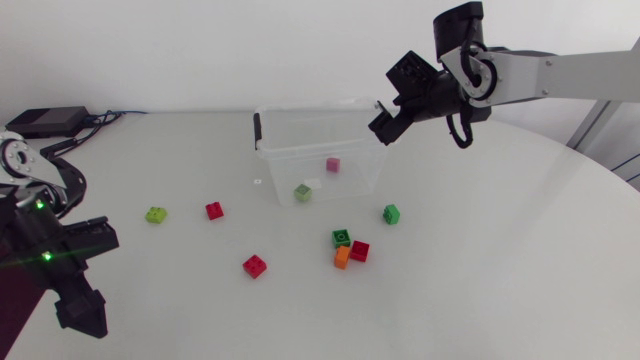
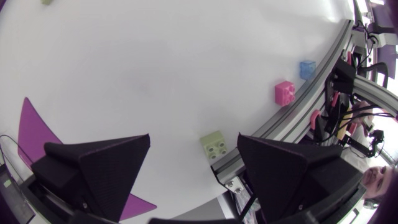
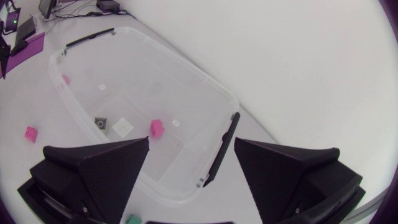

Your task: Pick up the duplo bricks and place them in the container

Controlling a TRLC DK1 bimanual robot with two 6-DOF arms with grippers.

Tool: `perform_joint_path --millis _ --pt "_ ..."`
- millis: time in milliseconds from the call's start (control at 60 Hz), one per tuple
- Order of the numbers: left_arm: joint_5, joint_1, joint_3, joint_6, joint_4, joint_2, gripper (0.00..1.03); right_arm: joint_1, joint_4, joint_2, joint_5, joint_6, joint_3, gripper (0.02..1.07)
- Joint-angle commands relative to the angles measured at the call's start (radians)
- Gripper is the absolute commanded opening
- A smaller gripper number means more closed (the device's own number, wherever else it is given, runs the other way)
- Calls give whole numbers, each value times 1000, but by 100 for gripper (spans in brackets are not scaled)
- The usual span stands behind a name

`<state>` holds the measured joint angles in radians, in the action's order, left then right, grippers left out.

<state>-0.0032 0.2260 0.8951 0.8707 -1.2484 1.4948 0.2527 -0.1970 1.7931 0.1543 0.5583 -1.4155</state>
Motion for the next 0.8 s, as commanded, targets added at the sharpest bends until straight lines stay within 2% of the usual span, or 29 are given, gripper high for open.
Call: perform_joint_path --millis 0,267,633,783 --pt "-18 -28 -38 -50 -17 45 98 -15 14 -34 13 20 58 102" --pt "-93 -116 -51 -156 -32 124 97 -69 42 -75 59 34 130 102" --pt "-104 -220 -42 -280 -54 268 96 -130 67 -92 99 66 184 102" --pt "-165 -237 -55 -335 -79 297 95 -136 67 -101 106 71 193 102"
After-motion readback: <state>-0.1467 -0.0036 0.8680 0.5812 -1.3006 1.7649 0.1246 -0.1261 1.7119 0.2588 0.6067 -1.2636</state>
